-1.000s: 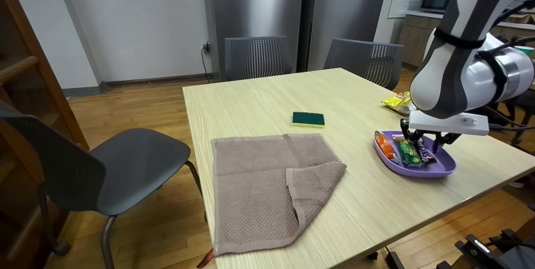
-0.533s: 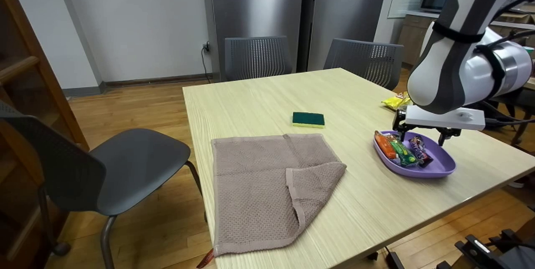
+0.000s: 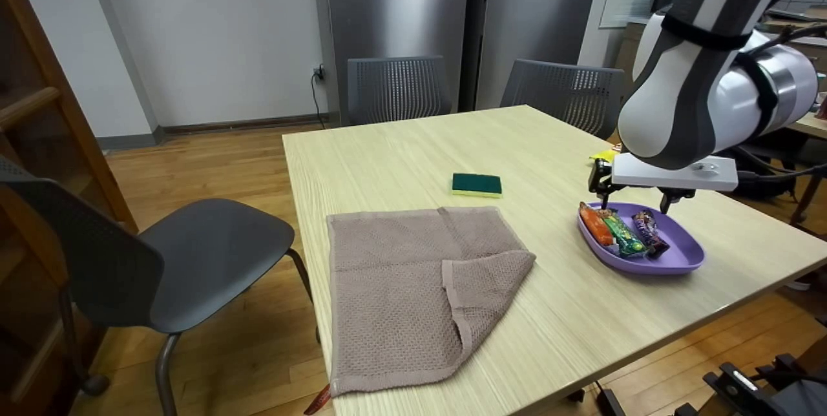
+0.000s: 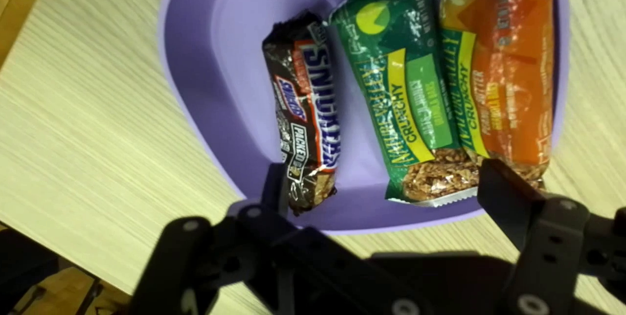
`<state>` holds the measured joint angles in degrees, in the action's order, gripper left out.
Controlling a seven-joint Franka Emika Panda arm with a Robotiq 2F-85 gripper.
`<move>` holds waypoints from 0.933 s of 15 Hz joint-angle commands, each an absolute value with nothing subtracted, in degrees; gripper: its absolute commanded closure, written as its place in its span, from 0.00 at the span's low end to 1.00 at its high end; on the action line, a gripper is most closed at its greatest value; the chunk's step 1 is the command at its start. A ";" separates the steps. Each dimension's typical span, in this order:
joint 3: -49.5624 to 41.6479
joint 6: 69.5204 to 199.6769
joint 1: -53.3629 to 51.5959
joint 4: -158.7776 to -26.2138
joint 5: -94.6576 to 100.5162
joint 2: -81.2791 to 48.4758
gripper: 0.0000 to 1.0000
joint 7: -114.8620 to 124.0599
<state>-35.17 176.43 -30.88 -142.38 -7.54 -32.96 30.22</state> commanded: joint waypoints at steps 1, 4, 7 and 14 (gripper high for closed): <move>-37.60 176.24 -36.56 -145.48 -9.02 -29.82 0.00 31.32; -38.17 175.96 -40.37 -146.38 -10.12 -28.99 0.00 32.30; -38.32 175.59 -43.76 -146.84 -11.23 -28.63 0.00 33.19; -35.76 174.09 -48.84 -146.44 -13.00 -27.56 0.00 36.50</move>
<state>-36.99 176.25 -47.23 -145.51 -11.89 -30.60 35.13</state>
